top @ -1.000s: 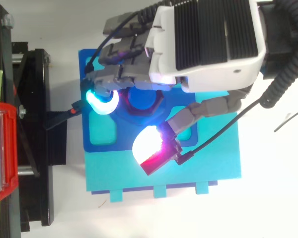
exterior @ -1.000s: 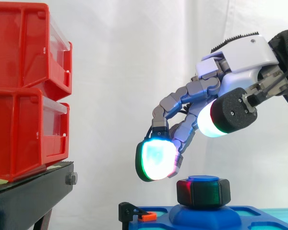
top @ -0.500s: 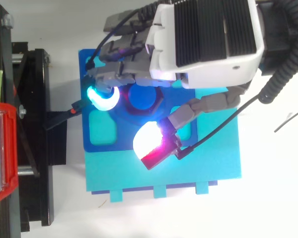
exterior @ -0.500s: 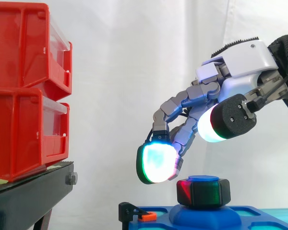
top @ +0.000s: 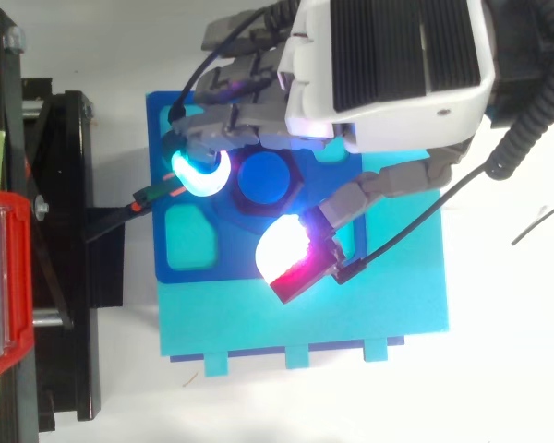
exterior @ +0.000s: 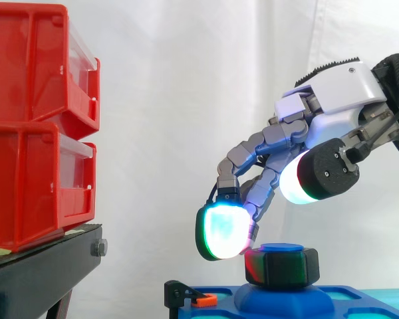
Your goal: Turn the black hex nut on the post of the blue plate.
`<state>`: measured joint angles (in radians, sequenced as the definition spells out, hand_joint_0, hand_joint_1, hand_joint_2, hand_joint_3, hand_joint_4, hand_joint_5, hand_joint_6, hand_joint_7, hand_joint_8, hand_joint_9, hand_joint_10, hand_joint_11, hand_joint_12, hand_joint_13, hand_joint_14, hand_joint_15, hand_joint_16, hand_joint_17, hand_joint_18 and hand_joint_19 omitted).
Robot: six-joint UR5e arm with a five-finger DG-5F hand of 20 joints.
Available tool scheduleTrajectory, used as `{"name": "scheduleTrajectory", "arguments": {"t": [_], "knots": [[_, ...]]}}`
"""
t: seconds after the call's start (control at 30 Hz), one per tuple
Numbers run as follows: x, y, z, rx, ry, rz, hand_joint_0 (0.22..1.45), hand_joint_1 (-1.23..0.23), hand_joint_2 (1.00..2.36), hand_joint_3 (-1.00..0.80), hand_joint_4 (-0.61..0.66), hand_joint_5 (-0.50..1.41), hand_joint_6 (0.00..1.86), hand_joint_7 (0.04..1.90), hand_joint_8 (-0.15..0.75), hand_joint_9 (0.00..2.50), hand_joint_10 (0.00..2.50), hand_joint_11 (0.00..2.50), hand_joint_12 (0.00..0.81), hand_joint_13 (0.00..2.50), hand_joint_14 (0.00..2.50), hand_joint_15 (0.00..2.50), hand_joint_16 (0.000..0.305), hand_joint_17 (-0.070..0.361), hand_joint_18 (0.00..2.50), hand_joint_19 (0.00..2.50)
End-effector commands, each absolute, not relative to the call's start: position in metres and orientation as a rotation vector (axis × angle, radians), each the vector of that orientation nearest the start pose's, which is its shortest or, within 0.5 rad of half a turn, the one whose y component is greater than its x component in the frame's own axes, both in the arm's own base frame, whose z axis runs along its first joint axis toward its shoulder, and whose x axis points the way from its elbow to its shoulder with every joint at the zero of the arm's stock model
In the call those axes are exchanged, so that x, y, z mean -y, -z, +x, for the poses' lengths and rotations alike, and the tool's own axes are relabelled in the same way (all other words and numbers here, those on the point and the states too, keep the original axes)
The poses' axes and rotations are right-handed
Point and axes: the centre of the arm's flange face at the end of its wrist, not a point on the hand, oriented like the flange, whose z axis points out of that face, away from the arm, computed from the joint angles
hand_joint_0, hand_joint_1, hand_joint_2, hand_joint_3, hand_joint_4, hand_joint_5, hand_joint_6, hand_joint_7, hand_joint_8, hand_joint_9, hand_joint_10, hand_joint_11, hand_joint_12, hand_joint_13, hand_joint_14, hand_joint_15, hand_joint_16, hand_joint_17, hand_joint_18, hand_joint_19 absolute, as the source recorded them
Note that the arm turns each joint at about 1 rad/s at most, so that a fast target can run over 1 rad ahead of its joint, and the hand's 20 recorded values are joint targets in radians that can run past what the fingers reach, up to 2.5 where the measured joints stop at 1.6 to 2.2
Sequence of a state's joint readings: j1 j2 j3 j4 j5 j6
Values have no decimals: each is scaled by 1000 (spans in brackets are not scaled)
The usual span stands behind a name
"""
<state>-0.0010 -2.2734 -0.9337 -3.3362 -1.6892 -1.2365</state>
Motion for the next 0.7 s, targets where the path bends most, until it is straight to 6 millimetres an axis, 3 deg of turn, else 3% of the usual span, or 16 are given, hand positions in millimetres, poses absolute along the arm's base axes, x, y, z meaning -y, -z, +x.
{"name": "scheduleTrajectory", "arguments": {"t": [0.0, 0.67], "knots": [[125, -339, 735, -1829, -341, 225, 504, -402, 1000, -496, 226, -155, 503, 902, 265, 681, 10, 296, 345, 458, 4, 105, 54, 122, 288, 124], [143, -338, 729, -1843, -334, 210, 504, -402, 1000, -497, 226, -155, 503, 904, 265, 682, 10, 300, 345, 462, 4, 103, 54, 122, 290, 123]]}}
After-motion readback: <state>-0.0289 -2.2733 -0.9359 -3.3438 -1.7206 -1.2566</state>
